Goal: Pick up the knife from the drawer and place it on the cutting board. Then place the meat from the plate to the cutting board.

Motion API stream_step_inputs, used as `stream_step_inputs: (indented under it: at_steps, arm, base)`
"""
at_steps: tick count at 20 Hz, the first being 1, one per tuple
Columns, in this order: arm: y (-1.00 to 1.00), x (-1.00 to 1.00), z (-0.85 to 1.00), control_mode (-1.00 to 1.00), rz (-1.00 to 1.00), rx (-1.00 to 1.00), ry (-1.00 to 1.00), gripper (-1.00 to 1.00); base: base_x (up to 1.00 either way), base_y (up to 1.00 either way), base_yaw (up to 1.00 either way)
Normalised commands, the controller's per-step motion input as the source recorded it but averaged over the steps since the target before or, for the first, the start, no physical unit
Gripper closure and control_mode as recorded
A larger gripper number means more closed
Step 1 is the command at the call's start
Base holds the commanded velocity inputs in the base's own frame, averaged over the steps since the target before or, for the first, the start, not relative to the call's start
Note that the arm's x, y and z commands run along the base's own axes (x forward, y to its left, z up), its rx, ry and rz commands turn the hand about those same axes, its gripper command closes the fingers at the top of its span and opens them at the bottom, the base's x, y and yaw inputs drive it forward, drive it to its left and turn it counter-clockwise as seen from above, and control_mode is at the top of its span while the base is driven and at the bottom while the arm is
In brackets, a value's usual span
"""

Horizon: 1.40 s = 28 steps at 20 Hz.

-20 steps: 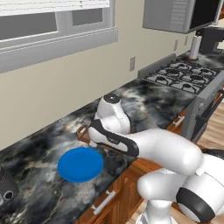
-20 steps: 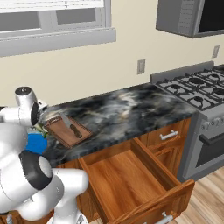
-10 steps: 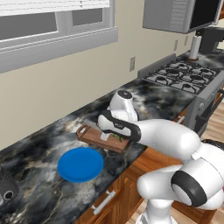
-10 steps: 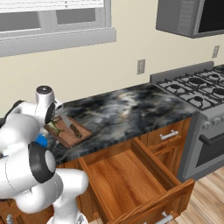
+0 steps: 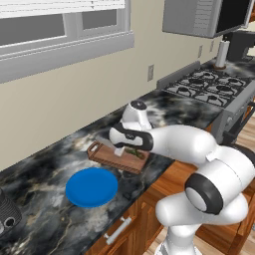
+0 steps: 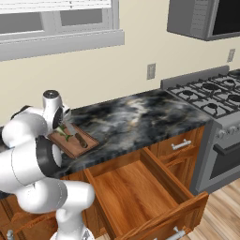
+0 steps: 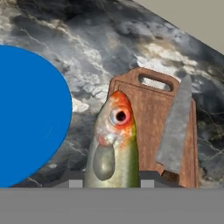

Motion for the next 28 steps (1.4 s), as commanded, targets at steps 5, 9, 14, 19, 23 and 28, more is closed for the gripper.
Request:
stream_step_inputs:
  at_steps: [5, 9, 14, 19, 23, 28]
  arm:
    - [0.01, 0.03, -0.18, -1.0, 0.0, -0.08, -0.02, 1.0]
    - [0.0, 0.03, -0.04, -1.0, 0.0, -0.03, 0.0, 1.0]
    - [0.0, 0.11, -0.05, -1.0, 0.0, 0.0, 0.0, 1.0]
    - [0.0, 0.16, -0.08, -1.0, 0.0, 0.0, 0.0, 1.0]
    - [0.0, 0.14, -0.16, -1.0, 0.0, 0.0, 0.0, 1.0]
    - [-0.01, 0.06, -0.2, -1.0, 0.0, 0.0, 0.0, 1.0]
  base:
    - [0.0, 0.0, 0.0]
    - [0.0, 0.0, 0.0]
    - [0.0, 0.0, 0.0]
    - [0.0, 0.0, 0.0]
    - [0.0, 0.0, 0.0]
    - [0.0, 0.0, 0.0]
